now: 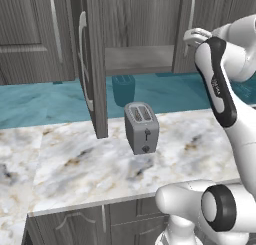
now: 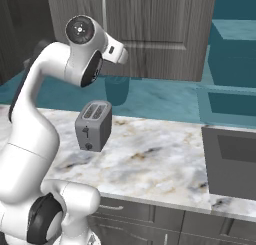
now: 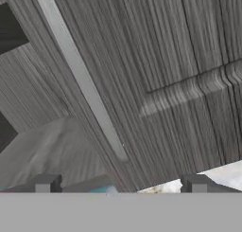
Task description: Open the cabinet. Pick the soap dispenser and place it next to the sink. Then close the cabinet.
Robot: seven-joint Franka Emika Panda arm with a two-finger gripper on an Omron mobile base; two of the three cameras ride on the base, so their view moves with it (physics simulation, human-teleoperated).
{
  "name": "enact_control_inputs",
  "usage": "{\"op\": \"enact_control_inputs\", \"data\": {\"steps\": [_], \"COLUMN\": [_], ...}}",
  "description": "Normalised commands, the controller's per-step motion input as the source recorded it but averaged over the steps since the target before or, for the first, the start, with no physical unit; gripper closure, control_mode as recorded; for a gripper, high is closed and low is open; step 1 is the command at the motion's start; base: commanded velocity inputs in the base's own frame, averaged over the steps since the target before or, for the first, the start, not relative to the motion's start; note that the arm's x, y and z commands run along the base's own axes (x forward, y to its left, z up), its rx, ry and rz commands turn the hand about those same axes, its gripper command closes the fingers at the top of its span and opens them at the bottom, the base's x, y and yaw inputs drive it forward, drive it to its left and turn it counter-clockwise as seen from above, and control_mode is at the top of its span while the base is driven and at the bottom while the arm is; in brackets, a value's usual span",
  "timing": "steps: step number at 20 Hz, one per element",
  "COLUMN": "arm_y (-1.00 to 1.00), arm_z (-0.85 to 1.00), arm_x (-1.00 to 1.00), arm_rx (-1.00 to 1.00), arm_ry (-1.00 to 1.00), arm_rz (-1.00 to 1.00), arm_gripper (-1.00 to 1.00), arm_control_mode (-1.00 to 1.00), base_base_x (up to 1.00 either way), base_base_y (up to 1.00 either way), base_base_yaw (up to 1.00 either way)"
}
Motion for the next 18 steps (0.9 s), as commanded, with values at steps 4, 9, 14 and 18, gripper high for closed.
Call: {"op": "enact_control_inputs", "data": {"steps": [4, 9, 14, 18], "arm_y": [0.01, 0.01, 0.0, 0.0], "arm_z": [0.0, -0.03, -0.09, -0.23], "arm_x": [0.29, 0.35, 0.38, 0.37], "arm_rx": [0.04, 0.0, 0.0, 0.01], "arm_ry": [-0.01, 0.0, 0.0, -0.01], "arm_rz": [0.0, 0.0, 0.0, 0.0], "arm_gripper": [-1.0, -1.0, -1.0, -1.0], "arm_control_mode": [-1.0, -1.0, -1.0, -1.0], "base_base_x": [0.0, 0.0, 0.0, 0.0], "base_base_y": [0.0, 0.0, 0.0, 0.0], "base_base_yaw": [0.0, 0.0, 0.0, 0.0]}}
